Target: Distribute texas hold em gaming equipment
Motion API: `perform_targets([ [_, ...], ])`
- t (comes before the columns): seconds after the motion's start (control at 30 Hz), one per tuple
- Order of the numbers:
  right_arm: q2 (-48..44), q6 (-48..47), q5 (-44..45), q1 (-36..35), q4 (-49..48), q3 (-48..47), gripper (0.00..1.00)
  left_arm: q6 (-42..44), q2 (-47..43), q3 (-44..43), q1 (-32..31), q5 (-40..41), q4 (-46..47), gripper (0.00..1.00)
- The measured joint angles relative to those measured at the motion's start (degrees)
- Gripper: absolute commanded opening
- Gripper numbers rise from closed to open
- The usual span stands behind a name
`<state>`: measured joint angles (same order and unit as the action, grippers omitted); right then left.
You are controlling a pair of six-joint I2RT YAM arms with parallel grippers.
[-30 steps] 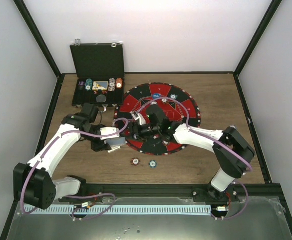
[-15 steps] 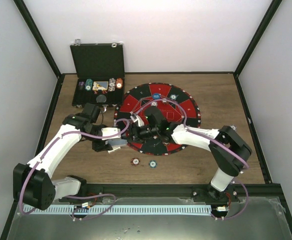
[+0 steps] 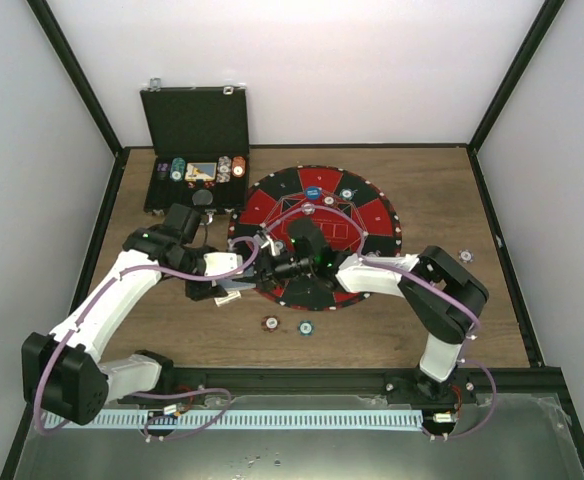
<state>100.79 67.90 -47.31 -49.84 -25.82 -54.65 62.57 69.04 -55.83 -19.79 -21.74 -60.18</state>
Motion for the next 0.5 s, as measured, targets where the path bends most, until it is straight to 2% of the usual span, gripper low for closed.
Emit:
perform_targets([
  [0.07,0.0,0.5,0.0,0.0,-0.6,0.5,0.14,0.0,-0.1,-0.1,-0.1,-0.1,0.0,0.51],
  [0.1,0.0,1.5,0.1,0.0,-0.7,0.7,0.12,0.0,-0.1,-0.1,-0.2,-0.2,0.0,0.68],
  [0.13,0.0,1.9,0.1,0.1,-1.0,0.9,0.11,0.0,-0.2,-0.1,-0.2,-0.2,0.0,0.80],
  [0.2,0.0,2.1,-0.4,0.1,-2.6,1.1,0.11,-0.3,-0.4,-0.1,-0.3,-0.4,0.0,0.96],
  [0.23,0.0,2.1,-0.6,-0.1,-3.2,1.2,0.10,-0.5,-0.7,-0.1,-0.3,-1.2,0.4,1.00],
  [0.5,0.0,2.0,-0.9,-0.6,-3.7,2.2,0.09,-0.2,-7.2,-0.1,-0.5,-5.2,1.5,1.00],
])
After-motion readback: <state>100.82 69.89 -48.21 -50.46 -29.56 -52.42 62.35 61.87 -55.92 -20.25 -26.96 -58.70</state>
